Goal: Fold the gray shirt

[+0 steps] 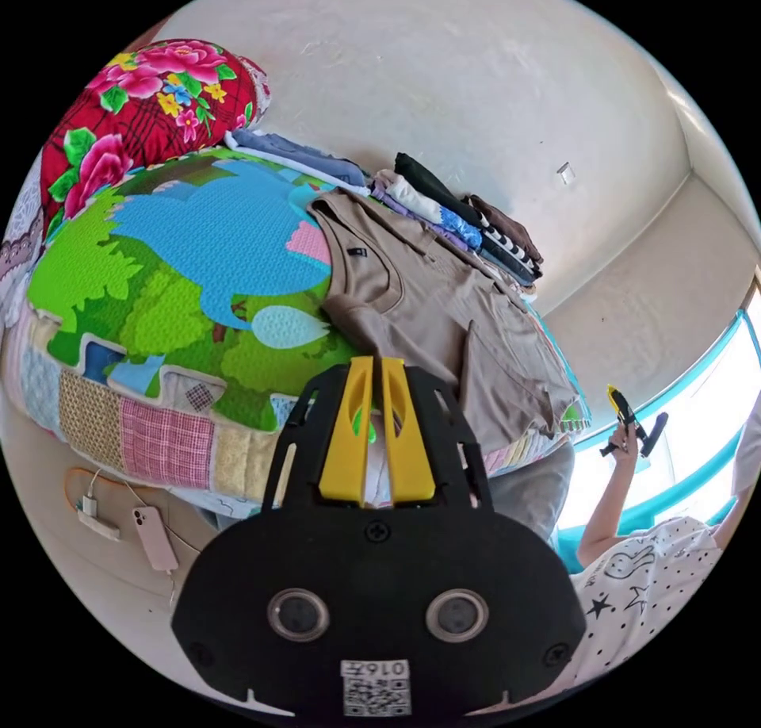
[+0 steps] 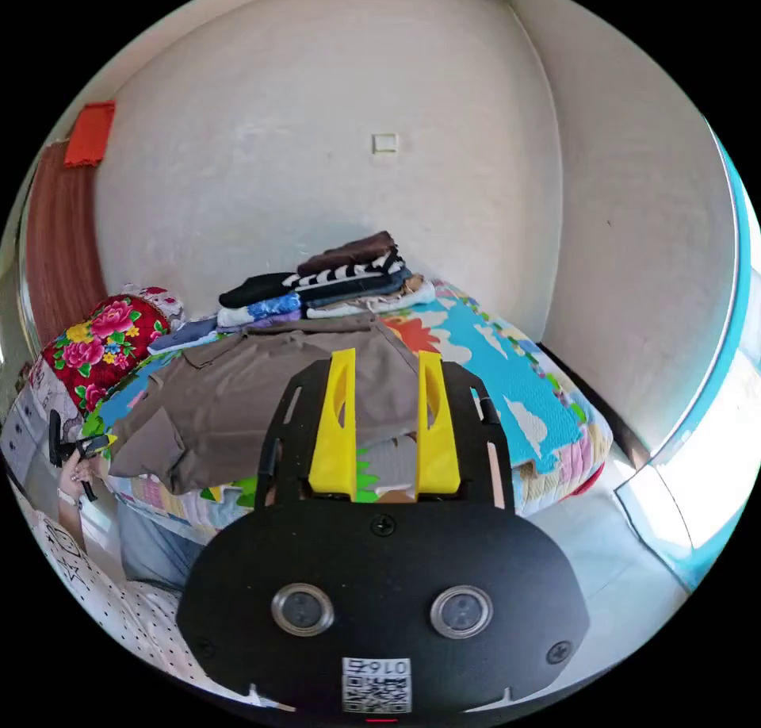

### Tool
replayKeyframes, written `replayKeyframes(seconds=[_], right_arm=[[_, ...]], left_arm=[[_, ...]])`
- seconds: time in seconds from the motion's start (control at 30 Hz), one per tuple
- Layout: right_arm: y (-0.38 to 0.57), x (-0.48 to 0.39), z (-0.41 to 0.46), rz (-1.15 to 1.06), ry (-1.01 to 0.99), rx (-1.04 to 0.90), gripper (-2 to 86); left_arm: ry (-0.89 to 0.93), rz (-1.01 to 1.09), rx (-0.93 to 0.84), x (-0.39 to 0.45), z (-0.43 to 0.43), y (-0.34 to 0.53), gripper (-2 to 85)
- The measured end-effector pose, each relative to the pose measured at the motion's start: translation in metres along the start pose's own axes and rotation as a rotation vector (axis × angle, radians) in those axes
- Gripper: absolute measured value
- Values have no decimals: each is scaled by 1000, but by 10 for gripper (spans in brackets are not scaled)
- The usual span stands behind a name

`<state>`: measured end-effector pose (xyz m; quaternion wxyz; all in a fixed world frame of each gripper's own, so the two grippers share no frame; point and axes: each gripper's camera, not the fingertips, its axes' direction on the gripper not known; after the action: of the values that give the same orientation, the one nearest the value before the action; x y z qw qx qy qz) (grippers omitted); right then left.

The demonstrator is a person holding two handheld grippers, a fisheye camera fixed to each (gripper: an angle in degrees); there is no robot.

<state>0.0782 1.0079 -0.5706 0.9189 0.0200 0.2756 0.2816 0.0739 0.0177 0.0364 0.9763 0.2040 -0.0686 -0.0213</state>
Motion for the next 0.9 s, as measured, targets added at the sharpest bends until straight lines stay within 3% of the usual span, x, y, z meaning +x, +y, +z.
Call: replayKeyframes(seconds=[0.17, 0.37, 0.53, 0.9], right_arm=[[22, 62, 61, 130, -18, -157, 116], [28, 91, 117, 218, -84, -227, 92], [41, 85, 131, 215, -91, -244, 10], [91, 11, 104, 68, -144, -277, 6]], left_arm=[[-61, 31, -3, 7, -7, -2, -9], [-50, 9, -8, 4, -14, 0, -9], [-90, 6, -6, -2, -20, -3, -10], [-226, 23, -59, -28, -33, -30, -8]])
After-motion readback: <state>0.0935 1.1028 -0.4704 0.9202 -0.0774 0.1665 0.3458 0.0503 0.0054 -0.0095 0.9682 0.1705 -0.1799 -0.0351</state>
